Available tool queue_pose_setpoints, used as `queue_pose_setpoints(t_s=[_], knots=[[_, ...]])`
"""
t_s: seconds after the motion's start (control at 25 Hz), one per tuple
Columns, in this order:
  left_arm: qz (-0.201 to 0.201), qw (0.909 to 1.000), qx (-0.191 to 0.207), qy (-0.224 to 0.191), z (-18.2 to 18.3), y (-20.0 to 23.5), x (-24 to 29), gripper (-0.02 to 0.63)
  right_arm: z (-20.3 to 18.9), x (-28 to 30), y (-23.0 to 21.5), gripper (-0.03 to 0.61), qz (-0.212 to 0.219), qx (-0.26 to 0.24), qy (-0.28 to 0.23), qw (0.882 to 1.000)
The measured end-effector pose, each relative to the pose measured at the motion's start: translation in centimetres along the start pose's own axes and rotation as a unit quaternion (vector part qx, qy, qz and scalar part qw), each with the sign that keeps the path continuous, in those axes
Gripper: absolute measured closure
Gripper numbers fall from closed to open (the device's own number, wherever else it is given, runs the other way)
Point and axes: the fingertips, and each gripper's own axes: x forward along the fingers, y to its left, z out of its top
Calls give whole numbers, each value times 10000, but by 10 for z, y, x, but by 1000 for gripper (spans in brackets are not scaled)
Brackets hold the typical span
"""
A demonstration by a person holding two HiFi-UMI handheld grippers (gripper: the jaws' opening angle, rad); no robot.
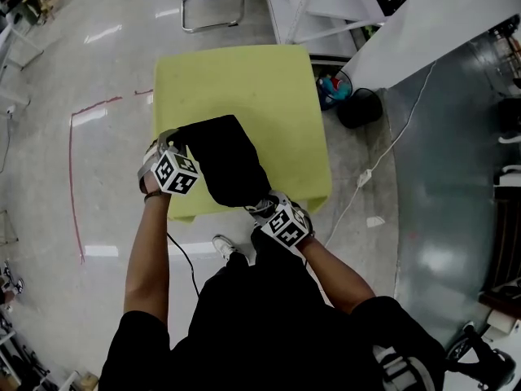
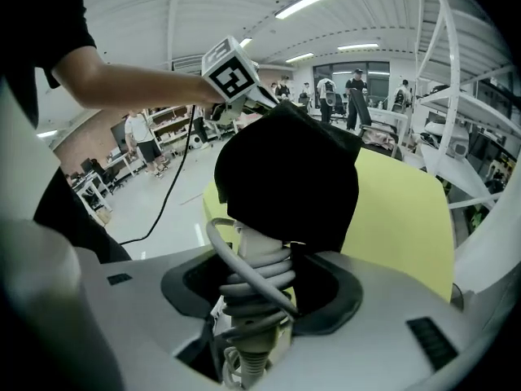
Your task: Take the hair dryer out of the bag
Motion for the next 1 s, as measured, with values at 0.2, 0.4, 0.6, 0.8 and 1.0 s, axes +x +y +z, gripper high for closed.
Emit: queue_pose_setpoints(t_s=[0.2,0.4,0.6,0.8,1.0], knots=[[79,9969,-739,252,-20,18,13,603,-19,0,3,357,101,6,185,9998],[107,9913,-1200,526,-43,23,30,601,-36,-5,-4,357,140,82,379,9991],[40,9851,-1595,635,-56,16,35,601,-53,-12,-7,357,143,200,490,9985],[-6,9856,-1553,673,-63,1,40,561,-68,-17,-13,357,171,364,509,9979],[137,9839,-1694,550,-69,-8,26,338,-58,-20,-19,357,-3,604,287,9978]])
